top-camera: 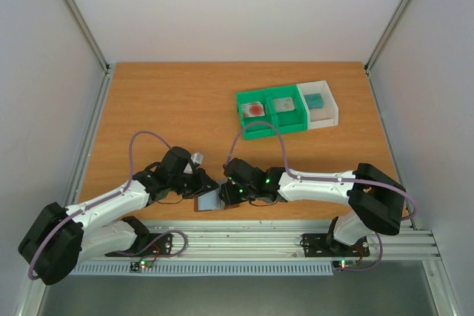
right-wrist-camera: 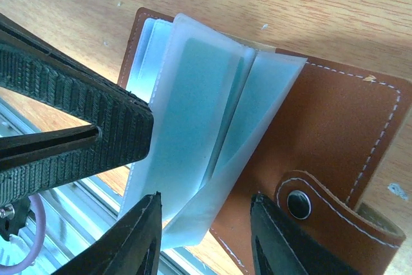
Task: Take the credit cards out of the card holder
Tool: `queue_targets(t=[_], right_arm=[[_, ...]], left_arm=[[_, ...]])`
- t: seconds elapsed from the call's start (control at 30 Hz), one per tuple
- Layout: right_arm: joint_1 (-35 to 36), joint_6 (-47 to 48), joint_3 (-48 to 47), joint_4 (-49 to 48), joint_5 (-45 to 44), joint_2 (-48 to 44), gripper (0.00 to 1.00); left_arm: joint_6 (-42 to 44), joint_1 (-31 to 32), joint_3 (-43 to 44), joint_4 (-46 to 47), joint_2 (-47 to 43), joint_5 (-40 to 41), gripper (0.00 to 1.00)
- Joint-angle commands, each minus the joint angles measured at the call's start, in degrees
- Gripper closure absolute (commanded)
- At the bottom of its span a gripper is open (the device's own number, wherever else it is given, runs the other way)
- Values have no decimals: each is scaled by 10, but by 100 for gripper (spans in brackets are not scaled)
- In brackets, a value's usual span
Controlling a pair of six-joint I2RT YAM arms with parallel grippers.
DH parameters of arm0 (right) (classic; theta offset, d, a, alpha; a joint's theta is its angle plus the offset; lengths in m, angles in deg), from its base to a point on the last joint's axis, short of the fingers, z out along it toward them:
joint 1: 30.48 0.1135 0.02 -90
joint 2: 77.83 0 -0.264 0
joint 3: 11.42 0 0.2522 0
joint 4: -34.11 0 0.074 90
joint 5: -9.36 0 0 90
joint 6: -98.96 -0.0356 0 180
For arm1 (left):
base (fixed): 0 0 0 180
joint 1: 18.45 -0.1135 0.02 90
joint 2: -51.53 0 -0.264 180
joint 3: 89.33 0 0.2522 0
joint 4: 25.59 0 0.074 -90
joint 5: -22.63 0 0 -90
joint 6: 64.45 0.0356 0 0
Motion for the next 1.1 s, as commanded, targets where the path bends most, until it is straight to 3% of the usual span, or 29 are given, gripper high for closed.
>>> queue_targets(t=[0.0,0.5,1.07], right_arm=[[-2,-5,-10,3,-1,-11,60],[-2,-16,-35,17,21,-8,45],[-2,-13,-39,26,1,20,53]], left_arm=[[0,3,-5,6,-7,8,89],[-6,3,-5,13,-4,8,89],[-11,3,-15,32,5,10,90]])
